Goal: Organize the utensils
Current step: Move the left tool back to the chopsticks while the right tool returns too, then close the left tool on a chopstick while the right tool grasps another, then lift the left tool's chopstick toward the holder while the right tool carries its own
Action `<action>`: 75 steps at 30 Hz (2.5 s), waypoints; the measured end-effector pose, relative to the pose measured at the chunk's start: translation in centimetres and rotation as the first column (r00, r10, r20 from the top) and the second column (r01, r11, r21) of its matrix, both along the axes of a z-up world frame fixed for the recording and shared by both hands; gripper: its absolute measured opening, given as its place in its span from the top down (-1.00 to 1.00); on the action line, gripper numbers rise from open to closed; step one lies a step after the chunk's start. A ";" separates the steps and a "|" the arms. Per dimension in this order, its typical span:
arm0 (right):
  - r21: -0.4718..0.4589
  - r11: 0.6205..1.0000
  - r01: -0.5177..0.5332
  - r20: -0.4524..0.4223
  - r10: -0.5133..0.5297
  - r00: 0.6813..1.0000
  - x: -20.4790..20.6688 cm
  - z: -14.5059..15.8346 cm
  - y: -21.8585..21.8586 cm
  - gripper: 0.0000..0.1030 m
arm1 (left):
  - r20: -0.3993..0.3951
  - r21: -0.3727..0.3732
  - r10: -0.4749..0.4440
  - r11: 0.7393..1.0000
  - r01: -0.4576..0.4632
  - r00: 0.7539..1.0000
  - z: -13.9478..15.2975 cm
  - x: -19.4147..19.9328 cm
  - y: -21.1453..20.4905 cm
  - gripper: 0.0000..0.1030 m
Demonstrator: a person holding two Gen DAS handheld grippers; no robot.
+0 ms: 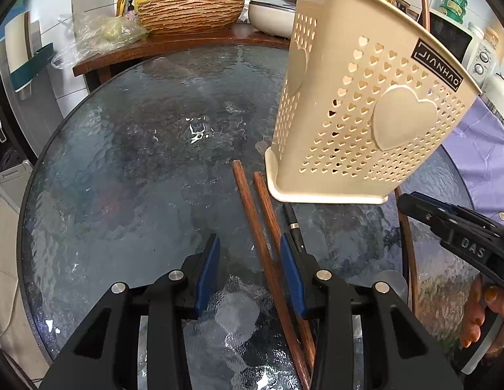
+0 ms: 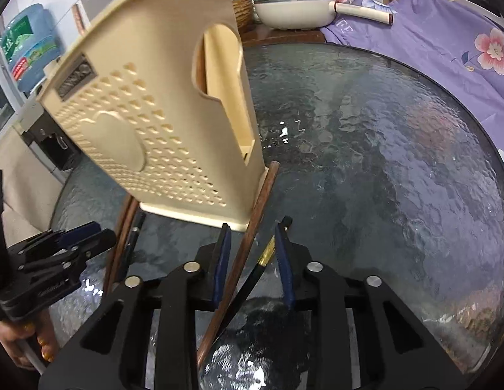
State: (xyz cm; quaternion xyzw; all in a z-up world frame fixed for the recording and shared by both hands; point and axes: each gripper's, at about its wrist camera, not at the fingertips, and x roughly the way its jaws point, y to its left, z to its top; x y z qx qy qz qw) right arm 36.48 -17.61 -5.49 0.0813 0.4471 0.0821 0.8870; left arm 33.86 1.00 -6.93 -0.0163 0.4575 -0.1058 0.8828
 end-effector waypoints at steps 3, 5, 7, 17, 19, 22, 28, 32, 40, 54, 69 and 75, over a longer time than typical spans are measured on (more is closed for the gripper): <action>-0.004 1.000 0.005 -0.010 -0.005 1.000 0.4 -0.4 0.0 0.62 | 0.000 0.016 0.000 1.000 0.000 1.000 -0.1 0.0 -0.2 0.30; -0.006 1.000 0.008 -0.012 -0.008 1.000 0.5 -0.4 -0.2 0.68 | -0.005 0.015 -0.002 1.000 0.002 1.000 -0.3 0.1 -0.2 0.35; -0.006 1.000 0.014 -0.017 -0.014 1.000 0.6 -0.4 -0.4 0.75 | -0.005 0.018 -0.001 1.000 0.001 1.000 -0.4 0.1 -0.2 0.39; 0.106 0.993 0.043 -0.039 -0.039 0.998 1.0 -0.3 -2.7 0.76 | -0.013 0.056 0.000 0.998 0.001 1.000 -0.4 1.6 -0.9 0.44; 0.128 0.991 0.046 -0.045 -0.041 0.998 1.1 -0.3 -2.9 0.77 | -0.018 0.072 -0.001 0.997 0.002 1.000 -0.4 1.9 -1.1 0.45; 0.163 0.985 0.059 -0.059 -0.050 0.997 1.0 -0.4 -3.3 0.77 | -0.030 0.064 0.005 0.998 -0.003 1.000 -0.4 2.6 -0.9 0.53; 0.235 0.969 0.072 -0.072 -0.056 0.996 1.1 -0.5 -4.0 0.79 | -0.056 0.070 0.023 0.997 -0.019 0.998 -0.3 4.0 -0.6 0.77; 0.262 0.962 0.079 -0.067 -0.063 0.996 1.1 -0.2 -4.5 0.80 | -0.071 0.036 0.054 0.998 -0.052 0.996 -0.4 4.9 0.4 0.83; 0.345 0.934 0.091 -0.045 -0.081 0.996 0.1 0.6 -5.6 0.82 | -0.072 -0.057 0.100 0.993 -0.105 0.992 -0.4 4.9 1.8 0.85; 0.376 0.926 0.005 0.129 -0.058 0.990 -2.5 4.7 -5.1 0.85 | 0.116 -0.133 0.141 0.983 -0.126 0.983 5.9 1.7 3.1 0.87; 0.233 0.963 -0.134 0.367 0.040 0.929 -7.9 11.7 -2.9 0.85 | 0.294 -0.171 0.118 0.983 -0.069 0.949 11.8 -4.0 2.7 0.87; 0.184 0.970 -0.159 0.411 0.071 0.909 -9.4 13.0 -2.0 0.85 | 0.333 -0.167 0.108 0.984 -0.054 0.937 12.8 -5.2 2.4 0.87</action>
